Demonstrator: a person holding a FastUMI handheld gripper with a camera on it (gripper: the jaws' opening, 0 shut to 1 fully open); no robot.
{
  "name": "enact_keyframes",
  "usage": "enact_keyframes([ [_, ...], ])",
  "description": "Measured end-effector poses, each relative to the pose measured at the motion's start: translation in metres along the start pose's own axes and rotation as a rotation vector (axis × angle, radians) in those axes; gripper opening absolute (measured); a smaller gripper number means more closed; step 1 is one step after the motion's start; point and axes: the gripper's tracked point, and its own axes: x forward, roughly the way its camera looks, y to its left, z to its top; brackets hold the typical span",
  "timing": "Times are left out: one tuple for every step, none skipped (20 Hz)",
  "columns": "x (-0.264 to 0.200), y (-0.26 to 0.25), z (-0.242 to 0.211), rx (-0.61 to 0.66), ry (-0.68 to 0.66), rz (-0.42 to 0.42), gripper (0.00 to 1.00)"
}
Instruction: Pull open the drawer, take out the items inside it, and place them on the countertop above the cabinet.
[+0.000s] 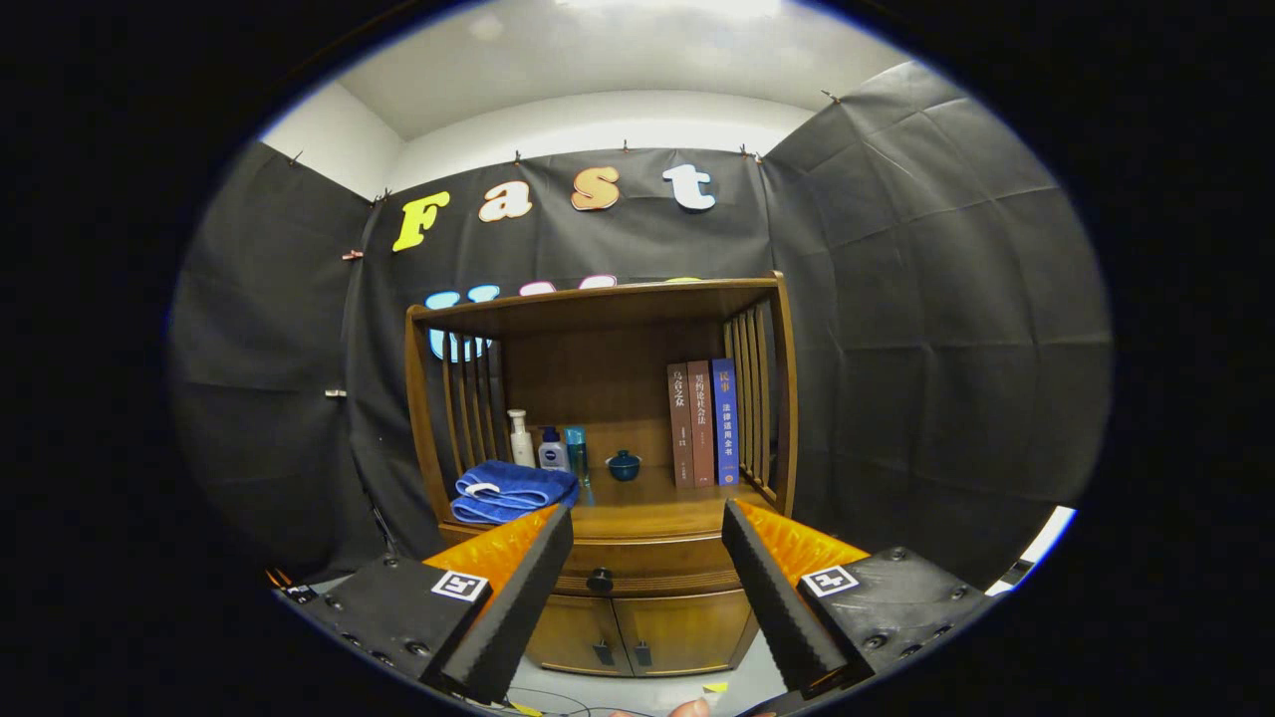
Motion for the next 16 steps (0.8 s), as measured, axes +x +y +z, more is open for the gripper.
enact_keyframes([
  [0.001,0.003,0.001,-0.003,-0.017,0.011,0.98],
  [0.008,0.010,-0.002,-0.009,-0.030,0.014,0.98],
  [0.018,0.018,-0.009,-0.014,-0.034,0.012,0.98],
  [0.030,0.026,-0.018,-0.020,-0.030,0.005,0.98],
  [0.039,0.031,-0.027,-0.021,-0.021,-0.003,0.98],
  [0.047,0.034,-0.036,-0.022,-0.014,-0.011,0.99],
  [0.055,0.039,-0.044,-0.024,-0.010,-0.017,0.99],
  [0.061,0.045,-0.052,-0.030,-0.011,-0.018,0.98],
  [0.069,0.052,-0.059,-0.044,-0.015,-0.014,0.98],
  [0.076,0.058,-0.069,-0.060,-0.014,-0.011,0.98],
  [0.085,0.063,-0.077,-0.076,-0.009,-0.006,0.98],
  [0.093,0.069,-0.085,-0.087,0.001,-0.004,0.99],
  [0.101,0.073,-0.091,-0.094,0.008,-0.001,0.99],
  [0.109,0.077,-0.097,-0.098,0.010,0.003,0.99],
  [0.117,0.080,-0.104,-0.102,0.013,0.003,0.99],
  [0.126,0.081,-0.112,-0.105,0.017,0.004,1.00],
])
